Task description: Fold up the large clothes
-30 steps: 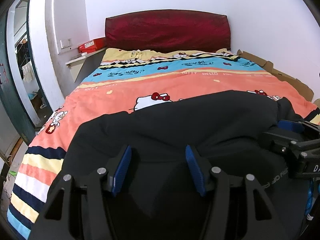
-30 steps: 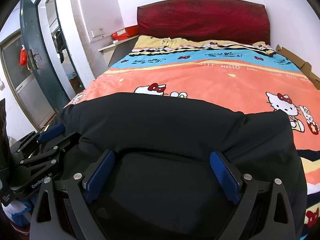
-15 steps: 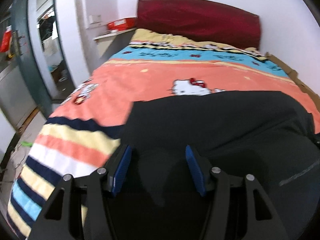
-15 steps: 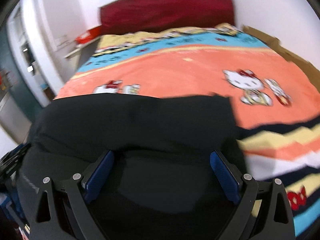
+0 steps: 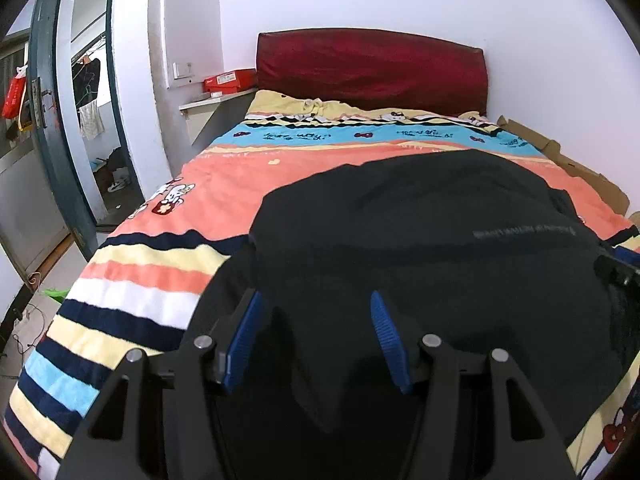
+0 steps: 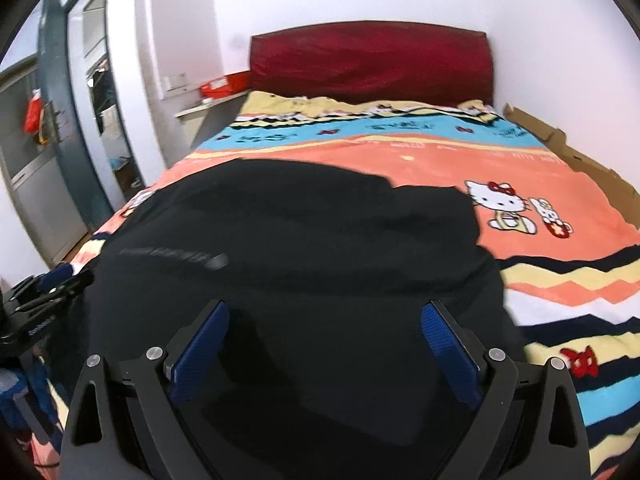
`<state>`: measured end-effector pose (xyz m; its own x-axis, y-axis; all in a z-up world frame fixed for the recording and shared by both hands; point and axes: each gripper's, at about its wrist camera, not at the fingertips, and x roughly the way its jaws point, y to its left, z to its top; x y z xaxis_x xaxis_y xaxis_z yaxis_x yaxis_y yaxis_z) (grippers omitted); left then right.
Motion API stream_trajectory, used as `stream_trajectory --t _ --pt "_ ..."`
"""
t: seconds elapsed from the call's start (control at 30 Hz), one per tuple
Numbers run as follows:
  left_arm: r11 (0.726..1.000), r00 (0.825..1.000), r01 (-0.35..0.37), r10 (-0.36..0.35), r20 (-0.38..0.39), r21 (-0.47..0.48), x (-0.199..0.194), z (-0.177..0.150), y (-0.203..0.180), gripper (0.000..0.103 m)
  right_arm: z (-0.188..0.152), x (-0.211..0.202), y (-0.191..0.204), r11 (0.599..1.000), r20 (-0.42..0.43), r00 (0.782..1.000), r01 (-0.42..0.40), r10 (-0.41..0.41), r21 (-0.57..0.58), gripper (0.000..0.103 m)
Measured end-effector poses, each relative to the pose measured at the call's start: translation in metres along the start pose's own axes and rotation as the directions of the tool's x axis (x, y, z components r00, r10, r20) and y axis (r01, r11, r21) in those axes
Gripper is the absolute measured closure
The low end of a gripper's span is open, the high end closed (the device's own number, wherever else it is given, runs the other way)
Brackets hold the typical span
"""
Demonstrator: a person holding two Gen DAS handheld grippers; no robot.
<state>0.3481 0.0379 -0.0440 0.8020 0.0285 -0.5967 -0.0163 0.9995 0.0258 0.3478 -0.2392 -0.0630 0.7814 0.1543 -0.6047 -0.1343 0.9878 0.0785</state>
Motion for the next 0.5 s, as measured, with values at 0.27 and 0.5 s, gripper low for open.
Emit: stream_trajectory --t 0.27,0.5 --pt "0.999 0.999 -0.029 0.030 -0.018 0.012 0.011 -0.013 0.001 0.047 -0.018 0.008 -0.009 1.000 -0.009 1.000 0.007 -0.007 0.008 0.003" --pt "0.999 0.998 -0.053 0.053 -0.042 -0.008 0.007 -0.017 0.010 0.048 -0.037 -0.001 -0.063 0.990 -0.052 0.994 0.104 -0.100 0.098 0.003"
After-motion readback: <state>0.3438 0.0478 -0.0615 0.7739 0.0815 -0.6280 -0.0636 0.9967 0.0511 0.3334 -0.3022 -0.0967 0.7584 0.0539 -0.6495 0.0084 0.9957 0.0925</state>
